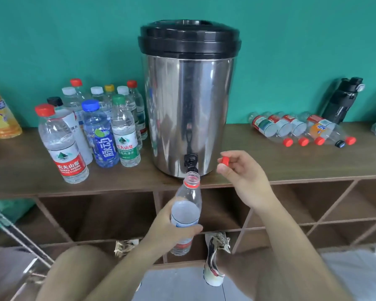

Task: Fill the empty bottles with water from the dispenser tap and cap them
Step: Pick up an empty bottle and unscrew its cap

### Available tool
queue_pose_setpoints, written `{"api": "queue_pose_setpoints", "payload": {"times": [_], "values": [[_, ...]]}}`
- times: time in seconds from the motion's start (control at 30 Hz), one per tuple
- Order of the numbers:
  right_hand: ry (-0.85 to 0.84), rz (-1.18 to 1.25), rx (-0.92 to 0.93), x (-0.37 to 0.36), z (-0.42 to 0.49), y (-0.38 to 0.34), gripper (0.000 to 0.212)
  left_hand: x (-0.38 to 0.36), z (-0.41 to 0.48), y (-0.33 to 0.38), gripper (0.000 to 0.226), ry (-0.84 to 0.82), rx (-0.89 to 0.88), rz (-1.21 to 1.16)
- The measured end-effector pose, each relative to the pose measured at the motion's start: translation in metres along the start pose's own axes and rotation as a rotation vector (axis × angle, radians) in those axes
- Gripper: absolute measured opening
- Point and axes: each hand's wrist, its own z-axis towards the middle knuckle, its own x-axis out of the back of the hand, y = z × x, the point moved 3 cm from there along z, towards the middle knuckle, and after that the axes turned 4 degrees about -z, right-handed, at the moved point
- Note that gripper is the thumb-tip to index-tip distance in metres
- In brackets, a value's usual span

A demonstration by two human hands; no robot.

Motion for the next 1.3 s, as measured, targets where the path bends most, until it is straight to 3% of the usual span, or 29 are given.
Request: {"api": "queue_pose_setpoints", "payload": {"times": [0.1, 0.2, 0.3, 0.47, 0.53, 0.6, 0.67, 0.97, 1.2, 1.3], "values": [[0.098, 0.049, -0.080, -0.006, 0.010, 0.016, 0.027, -0.009, -0.003, -0.034, 0.061, 0.109, 0.015, -0.078], [0.159, 0.167, -0.069, -0.010, 0.014, 0.012, 0.022, -0.018, 0.001, -0.055, 0.059, 0.116, 0.047, -0.143], [0.116, 0.138, 0.040, -0.017, 0.014, -0.004, 0.009, -0.017, 0.018, -0.064, 0.058, 0.139, 0.058, -0.185], [0.010, 0.070, 0.093, -0.033, 0.017, -0.023, 0.017, -0.020, 0.040, -0.075, 0.061, 0.110, 0.106, -0.215], [-0.031, -0.084, 0.203, -0.035, 0.018, -0.029, 0.006, -0.021, 0.044, -0.080, 0.061, 0.127, 0.103, -0.212], [-0.077, -0.342, 0.330, -0.039, 0.020, -0.033, 0.032, -0.023, 0.050, -0.083, 0.061, 0.130, 0.084, -0.213], [-0.112, -0.482, 0.401, -0.044, 0.026, -0.034, 0.044, -0.025, 0.055, -0.086, 0.063, 0.114, 0.078, -0.219], [-0.100, -0.584, 0.527, -0.054, 0.034, -0.037, 0.012, -0.022, 0.061, -0.089, 0.070, 0.103, 0.054, -0.180], [0.046, -0.540, 0.719, -0.058, 0.011, -0.029, 0.007, -0.025, 0.062, -0.086, 0.068, 0.065, 0.030, -0.180], [0.059, -0.519, 0.716, -0.062, -0.006, -0.007, 0.010, -0.025, 0.064, -0.088, 0.069, 0.091, 0.023, -0.200]]}}
